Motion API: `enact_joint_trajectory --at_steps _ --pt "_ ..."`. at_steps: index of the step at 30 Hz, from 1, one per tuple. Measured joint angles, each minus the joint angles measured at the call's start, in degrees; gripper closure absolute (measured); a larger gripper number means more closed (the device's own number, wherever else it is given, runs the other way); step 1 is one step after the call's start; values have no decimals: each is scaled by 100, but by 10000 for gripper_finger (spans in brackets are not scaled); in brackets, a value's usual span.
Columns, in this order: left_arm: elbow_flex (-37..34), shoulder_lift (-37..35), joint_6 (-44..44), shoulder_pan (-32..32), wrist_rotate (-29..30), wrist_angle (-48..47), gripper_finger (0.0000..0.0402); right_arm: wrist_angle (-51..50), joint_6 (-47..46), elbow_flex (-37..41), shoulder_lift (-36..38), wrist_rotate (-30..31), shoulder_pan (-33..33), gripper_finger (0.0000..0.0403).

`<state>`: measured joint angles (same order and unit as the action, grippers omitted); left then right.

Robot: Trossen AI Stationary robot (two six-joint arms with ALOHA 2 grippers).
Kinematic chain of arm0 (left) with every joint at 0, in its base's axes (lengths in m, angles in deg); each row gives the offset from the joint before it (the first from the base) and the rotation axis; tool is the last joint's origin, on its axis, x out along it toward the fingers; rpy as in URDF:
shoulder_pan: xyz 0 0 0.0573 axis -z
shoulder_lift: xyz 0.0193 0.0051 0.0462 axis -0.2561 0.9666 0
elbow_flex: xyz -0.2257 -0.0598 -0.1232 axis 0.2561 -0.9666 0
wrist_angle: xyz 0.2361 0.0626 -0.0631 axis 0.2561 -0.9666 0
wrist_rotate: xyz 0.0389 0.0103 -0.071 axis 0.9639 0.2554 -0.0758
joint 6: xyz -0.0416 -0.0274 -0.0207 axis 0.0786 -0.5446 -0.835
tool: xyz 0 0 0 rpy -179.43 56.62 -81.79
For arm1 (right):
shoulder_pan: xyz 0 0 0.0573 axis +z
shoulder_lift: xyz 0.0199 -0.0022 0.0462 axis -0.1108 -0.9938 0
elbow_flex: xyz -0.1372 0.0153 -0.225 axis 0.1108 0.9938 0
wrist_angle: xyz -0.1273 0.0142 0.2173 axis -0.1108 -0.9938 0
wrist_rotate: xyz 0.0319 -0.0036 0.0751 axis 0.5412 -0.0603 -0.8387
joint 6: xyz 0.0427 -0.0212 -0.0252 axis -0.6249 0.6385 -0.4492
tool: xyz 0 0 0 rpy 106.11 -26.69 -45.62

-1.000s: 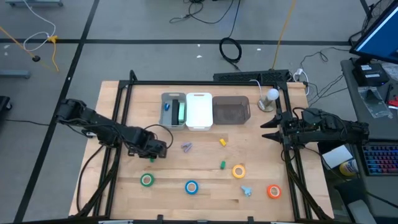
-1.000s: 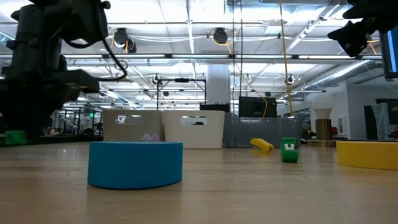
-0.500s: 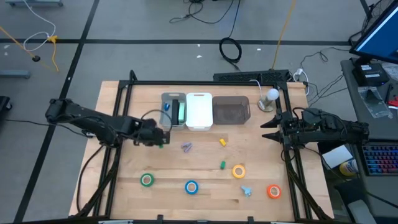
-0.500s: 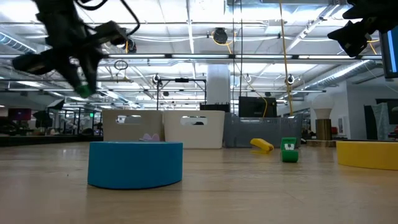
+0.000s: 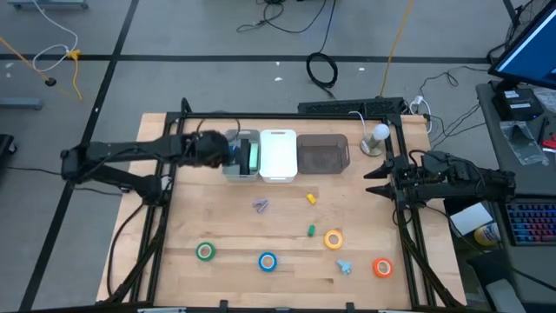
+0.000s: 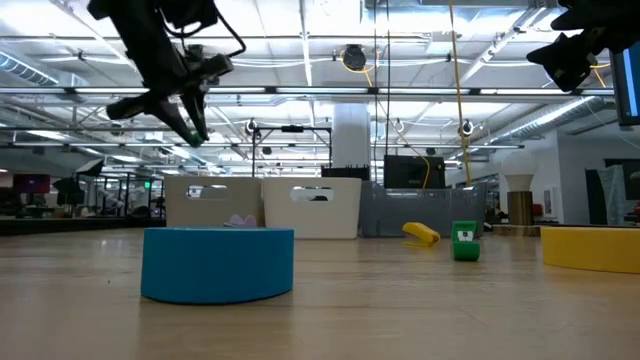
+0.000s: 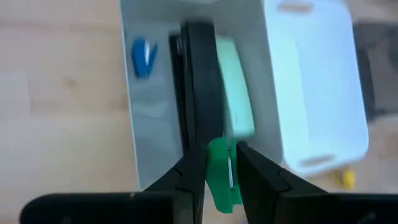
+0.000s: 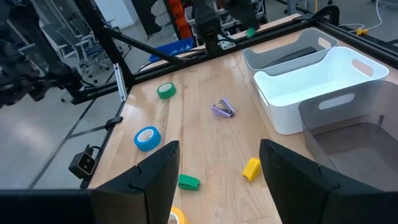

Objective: Pick and place Stapler, Stapler remover, tape
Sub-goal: Put the left green stapler into the gray bin

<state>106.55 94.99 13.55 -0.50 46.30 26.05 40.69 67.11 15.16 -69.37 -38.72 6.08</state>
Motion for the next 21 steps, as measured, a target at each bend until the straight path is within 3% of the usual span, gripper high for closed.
enact_joint_trajectory --at_steps 10,21 --pt "6 545 1061 -1081 -287 1032 323 77 0 0 0 318 -1 188" --pt "54 1632 1578 -1813 -571 994 323 72 0 0 0 304 -1 188"
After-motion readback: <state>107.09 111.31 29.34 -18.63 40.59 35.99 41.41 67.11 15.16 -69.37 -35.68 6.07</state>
